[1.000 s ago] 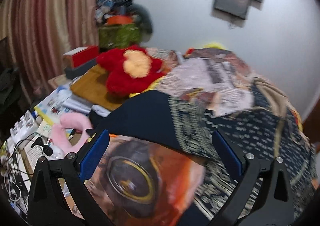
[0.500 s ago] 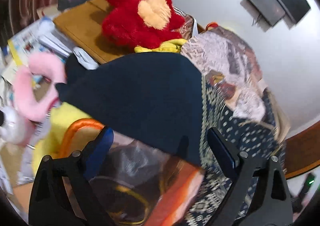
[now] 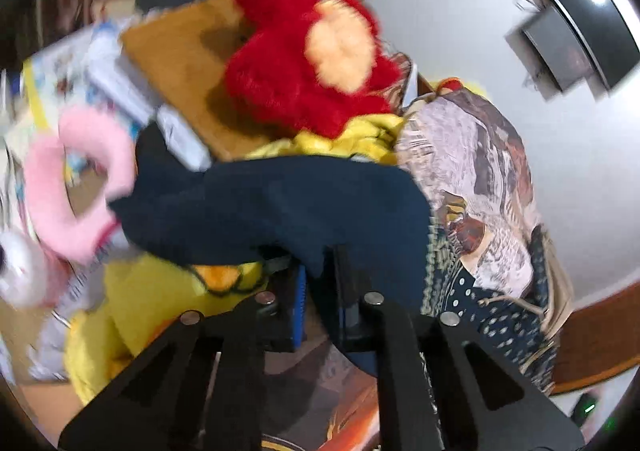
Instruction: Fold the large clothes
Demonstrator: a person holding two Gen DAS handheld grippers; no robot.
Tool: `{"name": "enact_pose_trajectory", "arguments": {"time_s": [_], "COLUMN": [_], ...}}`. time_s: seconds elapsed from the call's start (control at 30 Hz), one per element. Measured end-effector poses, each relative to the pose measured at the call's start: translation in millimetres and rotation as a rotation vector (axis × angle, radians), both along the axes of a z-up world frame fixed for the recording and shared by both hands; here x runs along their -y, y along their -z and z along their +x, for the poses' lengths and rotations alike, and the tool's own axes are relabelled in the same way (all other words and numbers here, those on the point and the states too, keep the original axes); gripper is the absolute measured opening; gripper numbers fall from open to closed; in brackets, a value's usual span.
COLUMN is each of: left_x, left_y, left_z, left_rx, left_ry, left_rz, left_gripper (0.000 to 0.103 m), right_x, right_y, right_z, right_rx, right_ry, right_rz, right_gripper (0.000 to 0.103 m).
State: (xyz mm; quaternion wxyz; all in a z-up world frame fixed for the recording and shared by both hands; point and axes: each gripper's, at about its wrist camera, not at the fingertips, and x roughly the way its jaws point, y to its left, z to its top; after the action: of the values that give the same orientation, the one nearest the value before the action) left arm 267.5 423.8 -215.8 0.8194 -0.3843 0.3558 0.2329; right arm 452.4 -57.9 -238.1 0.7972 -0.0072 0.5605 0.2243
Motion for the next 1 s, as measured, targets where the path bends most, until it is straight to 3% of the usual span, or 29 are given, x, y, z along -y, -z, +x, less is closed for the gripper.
{"name": "enact_pose_trajectory", "arguments": {"time_s": [0.23, 0.4, 0.47, 0.6, 0.83, 1.0], "left_x": [63.4, 139.9, 171.8, 237.0, 330.1, 343.2], "left_y": [-85.2, -132.5, -134.6, -109.4, -16.7, 15.3], "left_z": [32.3, 61.1, 77.0, 107.0, 127.7, 113.8], "left_rx": [0.086, 0.174, 0.181, 0.128, -0.097, -0.206], "left_ry": [0.160, 0.343, 0.426, 0.567, 0.814, 0.875], "left_rz": [0.266, 0.380, 0.374, 0.345, 0.275, 0.251], "left_gripper": [0.004, 0.004, 0.004, 0.004, 0.004, 0.005], "right_x": [13.0, 25.0, 31.8, 47.9, 85.7, 102.0], "right_y": [-14.9, -33.3, -40.2, -54.2, -66.0, -61.4], "right_z": [-2.3, -6.8, -8.4, -16.1, -24.5, -28.9], "right_rx": [0.009, 0.028, 0.036, 0.061, 0.078, 0.055], "right_ry": [0.034, 0.059, 0.064, 0.074, 0.099, 0.102], "right_rz": [0.044, 0.085, 0.096, 0.107, 0.091, 0.056], "right_gripper": [0.103, 0.103, 0.103, 0.103, 0.103, 0.103]}}
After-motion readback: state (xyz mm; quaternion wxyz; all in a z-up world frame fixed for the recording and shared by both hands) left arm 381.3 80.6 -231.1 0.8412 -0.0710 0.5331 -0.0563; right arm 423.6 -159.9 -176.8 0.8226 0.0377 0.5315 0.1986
